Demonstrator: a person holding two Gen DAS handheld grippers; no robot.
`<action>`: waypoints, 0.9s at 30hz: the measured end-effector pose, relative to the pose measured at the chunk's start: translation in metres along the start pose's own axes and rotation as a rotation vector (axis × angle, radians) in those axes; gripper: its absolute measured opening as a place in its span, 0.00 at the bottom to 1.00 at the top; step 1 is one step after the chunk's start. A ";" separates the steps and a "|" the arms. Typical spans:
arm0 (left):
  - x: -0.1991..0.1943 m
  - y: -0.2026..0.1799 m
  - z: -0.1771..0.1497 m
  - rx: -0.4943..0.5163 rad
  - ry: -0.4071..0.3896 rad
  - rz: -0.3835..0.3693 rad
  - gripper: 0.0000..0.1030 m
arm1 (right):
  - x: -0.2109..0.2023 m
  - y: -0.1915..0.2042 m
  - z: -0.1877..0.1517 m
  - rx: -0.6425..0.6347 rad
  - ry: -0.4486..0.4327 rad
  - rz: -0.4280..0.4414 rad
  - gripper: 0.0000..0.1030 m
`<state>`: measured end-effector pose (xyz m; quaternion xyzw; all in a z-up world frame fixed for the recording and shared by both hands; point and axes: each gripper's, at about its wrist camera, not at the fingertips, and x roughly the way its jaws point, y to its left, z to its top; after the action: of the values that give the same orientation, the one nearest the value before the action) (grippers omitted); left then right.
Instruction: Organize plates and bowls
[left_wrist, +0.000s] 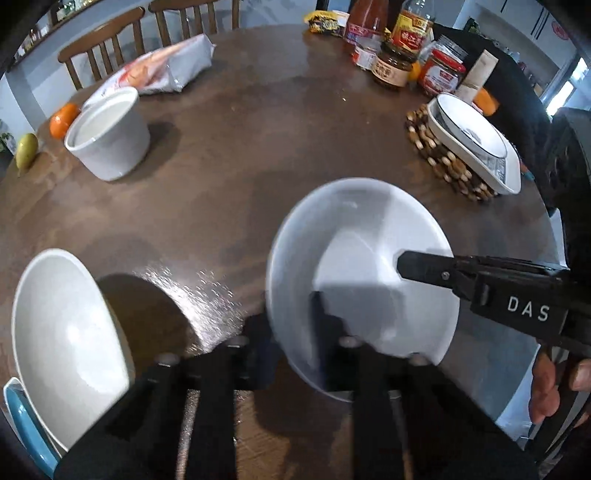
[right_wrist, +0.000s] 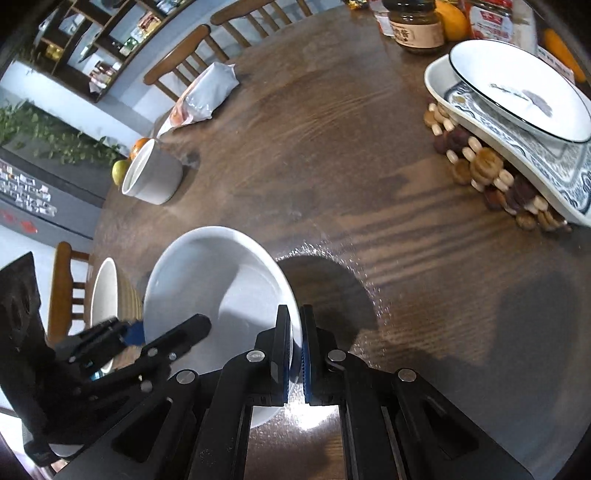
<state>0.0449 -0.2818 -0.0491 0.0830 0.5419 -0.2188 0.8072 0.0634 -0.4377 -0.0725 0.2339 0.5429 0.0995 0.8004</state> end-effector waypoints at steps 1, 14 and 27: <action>0.000 -0.001 0.000 0.000 -0.004 0.000 0.11 | 0.000 0.001 -0.001 0.001 -0.001 -0.003 0.06; -0.040 0.008 -0.014 -0.011 -0.108 0.048 0.11 | -0.021 0.033 -0.016 -0.054 -0.069 0.011 0.06; -0.090 0.041 -0.027 -0.100 -0.249 0.117 0.11 | -0.033 0.099 -0.012 -0.199 -0.108 0.045 0.06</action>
<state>0.0114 -0.2116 0.0179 0.0463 0.4423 -0.1524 0.8826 0.0492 -0.3618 -0.0010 0.1703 0.4810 0.1583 0.8453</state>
